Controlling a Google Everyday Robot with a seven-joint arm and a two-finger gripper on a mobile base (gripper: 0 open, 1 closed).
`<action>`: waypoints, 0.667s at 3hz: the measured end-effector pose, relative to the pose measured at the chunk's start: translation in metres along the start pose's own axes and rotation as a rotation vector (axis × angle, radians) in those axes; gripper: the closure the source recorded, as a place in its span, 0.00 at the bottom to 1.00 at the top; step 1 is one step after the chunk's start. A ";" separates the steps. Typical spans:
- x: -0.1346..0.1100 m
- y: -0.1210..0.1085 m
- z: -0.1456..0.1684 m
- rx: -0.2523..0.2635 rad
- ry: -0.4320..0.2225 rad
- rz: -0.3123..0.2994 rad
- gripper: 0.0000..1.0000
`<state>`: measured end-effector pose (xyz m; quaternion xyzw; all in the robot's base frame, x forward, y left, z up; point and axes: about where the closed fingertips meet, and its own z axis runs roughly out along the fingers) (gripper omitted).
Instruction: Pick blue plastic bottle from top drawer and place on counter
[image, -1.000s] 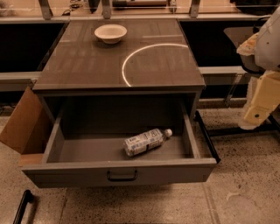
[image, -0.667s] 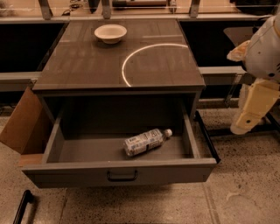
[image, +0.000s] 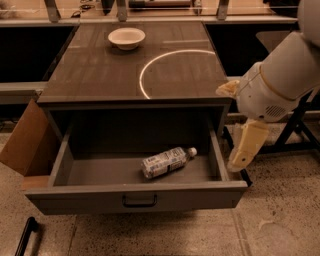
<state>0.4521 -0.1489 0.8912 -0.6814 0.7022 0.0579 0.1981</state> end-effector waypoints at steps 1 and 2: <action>-0.010 0.012 0.046 -0.083 -0.057 -0.020 0.00; -0.010 0.012 0.046 -0.084 -0.057 -0.021 0.00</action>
Offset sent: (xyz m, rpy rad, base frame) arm -0.0015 0.0217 -0.0321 0.0420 0.0524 0.0486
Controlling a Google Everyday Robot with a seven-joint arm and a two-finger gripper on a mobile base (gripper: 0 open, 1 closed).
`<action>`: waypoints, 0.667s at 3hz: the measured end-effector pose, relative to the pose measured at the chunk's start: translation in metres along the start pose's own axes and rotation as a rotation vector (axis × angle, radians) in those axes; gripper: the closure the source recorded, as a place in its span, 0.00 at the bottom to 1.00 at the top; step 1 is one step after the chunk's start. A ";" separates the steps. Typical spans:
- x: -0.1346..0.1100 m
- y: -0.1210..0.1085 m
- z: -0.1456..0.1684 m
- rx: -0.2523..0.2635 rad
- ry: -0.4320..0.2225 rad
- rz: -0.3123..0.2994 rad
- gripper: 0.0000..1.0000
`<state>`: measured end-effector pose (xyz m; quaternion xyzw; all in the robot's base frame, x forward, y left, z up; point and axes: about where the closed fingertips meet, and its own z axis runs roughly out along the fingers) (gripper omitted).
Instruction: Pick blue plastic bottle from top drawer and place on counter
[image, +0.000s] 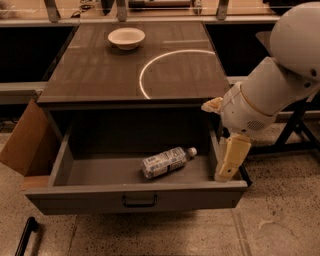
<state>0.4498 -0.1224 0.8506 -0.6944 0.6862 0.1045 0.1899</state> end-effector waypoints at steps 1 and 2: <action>0.003 -0.009 0.030 -0.032 -0.042 -0.020 0.00; 0.009 -0.018 0.061 -0.056 -0.101 -0.030 0.00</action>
Offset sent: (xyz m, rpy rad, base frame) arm 0.0446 0.0234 -0.0945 0.1728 0.0618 0.0896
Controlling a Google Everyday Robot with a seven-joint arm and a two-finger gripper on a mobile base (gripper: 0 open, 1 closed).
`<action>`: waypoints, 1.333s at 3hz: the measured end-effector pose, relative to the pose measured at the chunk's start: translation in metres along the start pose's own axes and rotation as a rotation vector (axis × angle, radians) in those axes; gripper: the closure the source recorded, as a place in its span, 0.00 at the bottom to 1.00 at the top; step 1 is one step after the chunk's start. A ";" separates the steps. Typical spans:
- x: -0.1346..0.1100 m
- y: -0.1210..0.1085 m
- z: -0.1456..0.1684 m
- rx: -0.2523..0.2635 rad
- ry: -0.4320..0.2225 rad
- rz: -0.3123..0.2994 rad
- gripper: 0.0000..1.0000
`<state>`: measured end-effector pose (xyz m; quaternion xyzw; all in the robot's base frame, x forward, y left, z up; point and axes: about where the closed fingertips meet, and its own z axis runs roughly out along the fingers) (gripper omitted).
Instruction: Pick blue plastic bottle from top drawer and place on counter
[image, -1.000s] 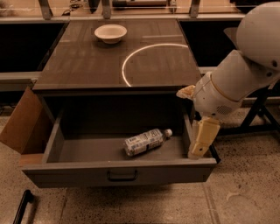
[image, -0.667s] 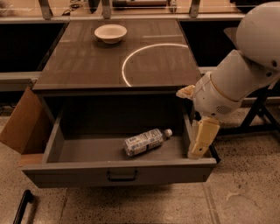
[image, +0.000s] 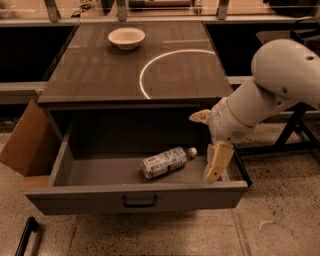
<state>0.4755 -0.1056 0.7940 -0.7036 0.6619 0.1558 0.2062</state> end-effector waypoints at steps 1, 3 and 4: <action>0.006 -0.009 0.037 -0.019 -0.074 0.001 0.00; 0.009 -0.022 0.049 -0.044 -0.111 -0.040 0.00; 0.014 -0.038 0.064 -0.057 -0.136 -0.072 0.00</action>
Offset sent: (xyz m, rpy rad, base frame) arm 0.0094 0.0112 -0.0278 0.0617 0.0153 0.0131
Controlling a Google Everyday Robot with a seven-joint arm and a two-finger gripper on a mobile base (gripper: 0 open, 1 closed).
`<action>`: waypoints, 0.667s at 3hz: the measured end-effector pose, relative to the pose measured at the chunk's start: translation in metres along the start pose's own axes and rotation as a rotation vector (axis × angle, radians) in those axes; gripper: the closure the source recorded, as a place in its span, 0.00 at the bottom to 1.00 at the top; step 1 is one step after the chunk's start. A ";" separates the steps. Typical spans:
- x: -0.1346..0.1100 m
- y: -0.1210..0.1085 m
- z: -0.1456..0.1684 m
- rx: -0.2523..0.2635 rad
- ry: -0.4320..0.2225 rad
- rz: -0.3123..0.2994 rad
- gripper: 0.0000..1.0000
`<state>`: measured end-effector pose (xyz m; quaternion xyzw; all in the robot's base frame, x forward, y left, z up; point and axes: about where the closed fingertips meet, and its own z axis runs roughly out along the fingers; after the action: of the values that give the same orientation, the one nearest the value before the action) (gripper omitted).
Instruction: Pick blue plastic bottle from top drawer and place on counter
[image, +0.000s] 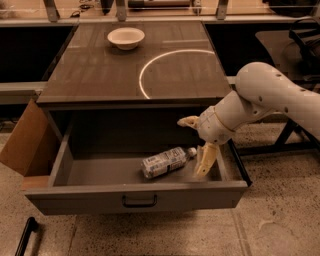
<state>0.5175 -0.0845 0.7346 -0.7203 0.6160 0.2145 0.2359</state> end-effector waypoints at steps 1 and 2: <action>0.007 -0.013 0.011 0.004 -0.016 -0.031 0.00; 0.012 -0.024 0.023 0.013 -0.017 -0.062 0.00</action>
Offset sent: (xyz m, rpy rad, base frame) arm 0.0395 0.0088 -0.0349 0.0216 -0.0830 0.0578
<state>0.5423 -0.0774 0.7110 -0.7358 0.5926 0.2092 0.2523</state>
